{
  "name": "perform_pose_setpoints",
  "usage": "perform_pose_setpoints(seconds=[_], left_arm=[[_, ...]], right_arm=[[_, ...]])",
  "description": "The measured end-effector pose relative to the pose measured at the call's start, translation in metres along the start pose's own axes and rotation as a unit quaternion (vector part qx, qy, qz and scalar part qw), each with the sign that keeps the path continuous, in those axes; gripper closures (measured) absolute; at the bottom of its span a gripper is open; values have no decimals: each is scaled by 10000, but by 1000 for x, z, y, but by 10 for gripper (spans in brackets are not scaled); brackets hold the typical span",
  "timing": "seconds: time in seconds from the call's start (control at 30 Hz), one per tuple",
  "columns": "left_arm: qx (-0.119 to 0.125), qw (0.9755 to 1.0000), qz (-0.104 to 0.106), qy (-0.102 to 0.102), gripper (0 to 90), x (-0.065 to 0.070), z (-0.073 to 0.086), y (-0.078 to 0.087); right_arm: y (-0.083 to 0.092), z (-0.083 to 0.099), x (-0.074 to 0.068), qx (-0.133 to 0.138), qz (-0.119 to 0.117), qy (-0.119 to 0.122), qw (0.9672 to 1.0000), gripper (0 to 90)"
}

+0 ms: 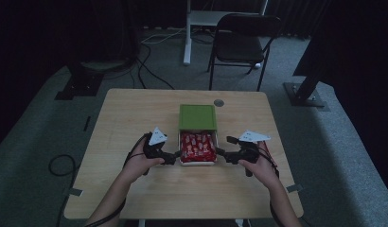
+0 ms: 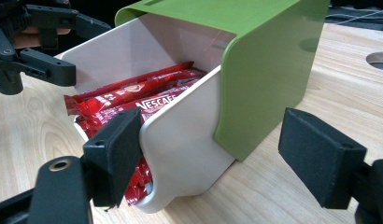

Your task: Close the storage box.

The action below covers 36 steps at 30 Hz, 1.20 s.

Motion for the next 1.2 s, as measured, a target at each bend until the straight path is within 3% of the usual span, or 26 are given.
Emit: perform_pose_setpoints(seconds=[0.57,1.2], left_arm=[[13,9998,-137,125,87,-13,-6,-7],[-46,9996,-251,104,87,-25,-12,-16]], right_arm=[[-10,-7,8,17,161,-30,9999,195],[-19,-14,15,1,355,34,9994,180]])
Point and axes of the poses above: each handheld gripper's, and its own axes: y roughly backward along the jaws, z roughly out of its underside, x roughly to its right, the point moved 7 cm from there along -y, roughly forward along the jaws, and after that the axes turned 8 degrees about z, right-handed, at the moved point
